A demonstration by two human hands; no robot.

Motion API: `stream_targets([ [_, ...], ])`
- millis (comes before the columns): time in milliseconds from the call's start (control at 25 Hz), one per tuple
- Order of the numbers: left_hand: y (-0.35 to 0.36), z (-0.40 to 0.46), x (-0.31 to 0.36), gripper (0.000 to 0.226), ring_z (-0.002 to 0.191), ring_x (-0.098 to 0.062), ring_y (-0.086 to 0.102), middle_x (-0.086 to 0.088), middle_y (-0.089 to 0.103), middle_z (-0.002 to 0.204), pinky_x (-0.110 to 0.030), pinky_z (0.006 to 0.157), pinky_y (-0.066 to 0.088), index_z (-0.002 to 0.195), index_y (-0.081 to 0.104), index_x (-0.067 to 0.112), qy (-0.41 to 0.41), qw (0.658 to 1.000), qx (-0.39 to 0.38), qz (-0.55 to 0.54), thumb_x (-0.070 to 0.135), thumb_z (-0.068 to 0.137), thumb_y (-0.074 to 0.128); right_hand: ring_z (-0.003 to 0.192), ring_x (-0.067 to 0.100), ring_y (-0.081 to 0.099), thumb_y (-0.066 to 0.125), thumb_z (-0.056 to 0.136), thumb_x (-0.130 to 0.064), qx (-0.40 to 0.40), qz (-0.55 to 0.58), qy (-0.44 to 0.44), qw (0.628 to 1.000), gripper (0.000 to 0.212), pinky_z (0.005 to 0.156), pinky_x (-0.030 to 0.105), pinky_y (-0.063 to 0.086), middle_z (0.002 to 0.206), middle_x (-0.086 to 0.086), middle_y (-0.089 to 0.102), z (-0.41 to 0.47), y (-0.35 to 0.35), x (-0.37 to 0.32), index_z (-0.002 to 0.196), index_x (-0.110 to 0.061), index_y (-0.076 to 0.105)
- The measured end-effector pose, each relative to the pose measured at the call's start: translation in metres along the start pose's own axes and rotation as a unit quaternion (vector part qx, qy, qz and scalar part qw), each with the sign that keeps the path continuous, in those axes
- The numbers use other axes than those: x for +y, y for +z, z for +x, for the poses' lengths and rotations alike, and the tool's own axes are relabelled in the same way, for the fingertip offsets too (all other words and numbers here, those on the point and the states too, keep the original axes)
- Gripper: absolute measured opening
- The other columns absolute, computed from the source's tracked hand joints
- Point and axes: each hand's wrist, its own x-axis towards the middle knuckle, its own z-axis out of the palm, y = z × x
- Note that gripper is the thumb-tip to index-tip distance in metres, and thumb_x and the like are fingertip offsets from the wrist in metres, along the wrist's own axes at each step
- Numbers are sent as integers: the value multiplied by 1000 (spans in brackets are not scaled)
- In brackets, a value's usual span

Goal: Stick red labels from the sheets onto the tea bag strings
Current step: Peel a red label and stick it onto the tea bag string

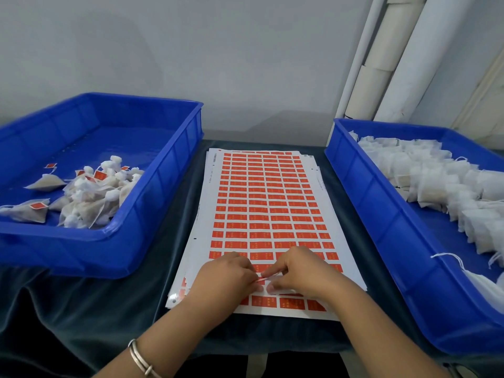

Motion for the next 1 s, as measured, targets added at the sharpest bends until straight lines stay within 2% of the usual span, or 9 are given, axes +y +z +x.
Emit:
stream_targets([
  [160, 3, -5, 0, 35, 110, -8, 50, 11, 57, 124, -26, 96, 44, 125, 58, 30, 15, 1000, 3, 5, 43, 96, 43, 96, 10, 59, 67, 85, -37, 10, -10, -9, 1000, 29, 76, 17, 46, 120, -12, 63, 0, 2, 1, 114, -34, 67],
  [360, -5, -1, -2, 38, 106, -4, 51, 14, 59, 119, -20, 88, 41, 121, 62, 31, -3, 1000, -5, -19, 49, 94, 42, 87, 8, 58, 64, 87, -36, 13, -1, -10, 1000, 26, 73, 15, 45, 113, -12, 66, 0, 3, 1, 113, -32, 68],
  [520, -15, 9, 2, 38, 103, -12, 54, 7, 61, 114, -26, 87, 46, 120, 63, 24, 25, 997, -58, 41, 43, 97, 40, 88, 9, 60, 63, 88, -34, 18, -2, -14, 1000, 24, 75, 17, 48, 111, -12, 67, 0, 3, 0, 112, -31, 69],
  [760, -20, 16, 3, 36, 99, -16, 55, 1, 62, 111, -32, 91, 48, 118, 63, 19, 52, 990, -92, 98, 38, 99, 38, 82, 8, 60, 64, 88, -35, 22, 3, -16, 1000, 24, 69, 16, 46, 105, -12, 68, -1, 3, 1, 111, -32, 69],
  [1000, -15, 10, -2, 29, 97, -18, 54, -1, 59, 113, -32, 85, 50, 121, 57, 17, 113, 982, -66, 133, 30, 96, 51, 77, 8, 60, 63, 89, -35, 16, 19, -17, 1000, 23, 66, 16, 44, 98, -12, 69, -1, 3, 0, 109, -28, 71],
])
